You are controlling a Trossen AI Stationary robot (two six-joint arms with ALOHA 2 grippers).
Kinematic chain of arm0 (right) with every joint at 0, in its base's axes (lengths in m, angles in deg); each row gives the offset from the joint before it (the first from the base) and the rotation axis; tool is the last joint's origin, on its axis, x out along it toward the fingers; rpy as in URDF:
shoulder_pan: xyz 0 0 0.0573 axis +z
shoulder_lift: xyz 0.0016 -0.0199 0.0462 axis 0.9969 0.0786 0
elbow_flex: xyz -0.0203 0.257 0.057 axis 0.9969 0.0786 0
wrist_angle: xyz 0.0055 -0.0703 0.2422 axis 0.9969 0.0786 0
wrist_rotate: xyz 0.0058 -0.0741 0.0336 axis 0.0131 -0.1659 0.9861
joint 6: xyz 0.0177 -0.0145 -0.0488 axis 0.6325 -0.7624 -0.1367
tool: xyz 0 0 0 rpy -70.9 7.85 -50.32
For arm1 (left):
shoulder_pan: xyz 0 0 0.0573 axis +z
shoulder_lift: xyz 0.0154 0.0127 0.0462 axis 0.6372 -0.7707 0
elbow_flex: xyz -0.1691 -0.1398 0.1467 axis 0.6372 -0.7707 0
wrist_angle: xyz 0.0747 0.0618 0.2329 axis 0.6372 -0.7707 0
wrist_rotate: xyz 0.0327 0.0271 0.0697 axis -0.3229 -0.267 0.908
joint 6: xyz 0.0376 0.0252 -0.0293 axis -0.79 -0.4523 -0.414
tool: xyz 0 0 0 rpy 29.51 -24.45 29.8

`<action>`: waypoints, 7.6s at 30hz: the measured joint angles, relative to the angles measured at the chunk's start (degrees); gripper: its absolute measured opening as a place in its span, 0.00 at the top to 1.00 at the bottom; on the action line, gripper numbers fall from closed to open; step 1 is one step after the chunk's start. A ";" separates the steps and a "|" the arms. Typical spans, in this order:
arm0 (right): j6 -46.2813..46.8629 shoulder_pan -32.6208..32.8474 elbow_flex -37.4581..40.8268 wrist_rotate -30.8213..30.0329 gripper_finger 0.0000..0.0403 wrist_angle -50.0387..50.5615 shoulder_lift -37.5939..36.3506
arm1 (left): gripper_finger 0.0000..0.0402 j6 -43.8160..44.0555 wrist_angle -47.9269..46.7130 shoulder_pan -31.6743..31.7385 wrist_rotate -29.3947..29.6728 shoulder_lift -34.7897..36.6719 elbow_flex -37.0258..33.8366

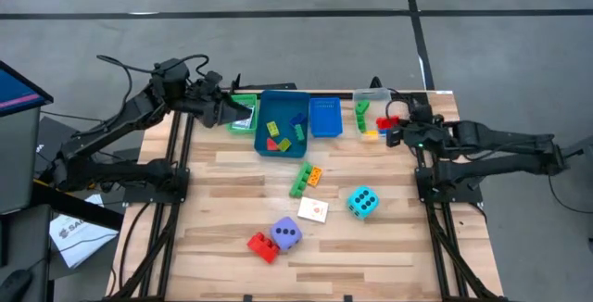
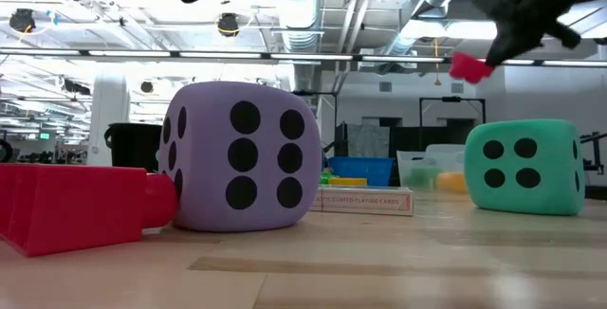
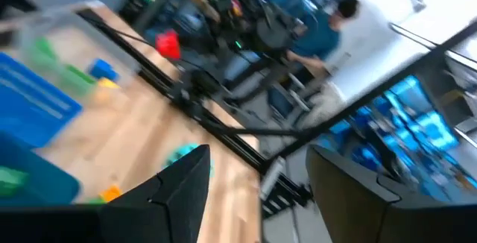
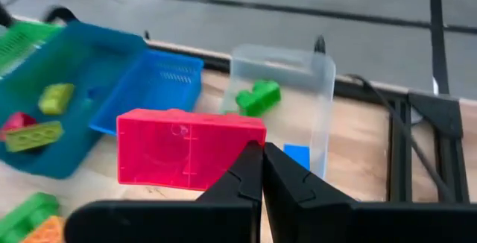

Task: Pick & Place Toys
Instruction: Put the large red game piece into the transparent bin, then put the small yellow game piece into the dark blue bin

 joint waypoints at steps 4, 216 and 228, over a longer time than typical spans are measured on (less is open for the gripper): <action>-4.59 -6.41 3.78 4.72 1.00 -4.21 0.16 | 0.47 0.04 0.01 -0.21 6.00 -0.03 0.00; 42.22 29.28 -22.13 3.55 0.36 -28.94 76.77 | 0.48 -17.99 -20.83 -8.97 22.26 0.01 0.00; 41.67 27.15 -22.03 2.89 0.36 -27.42 76.99 | 0.48 -17.99 -20.84 -8.97 22.24 0.01 0.00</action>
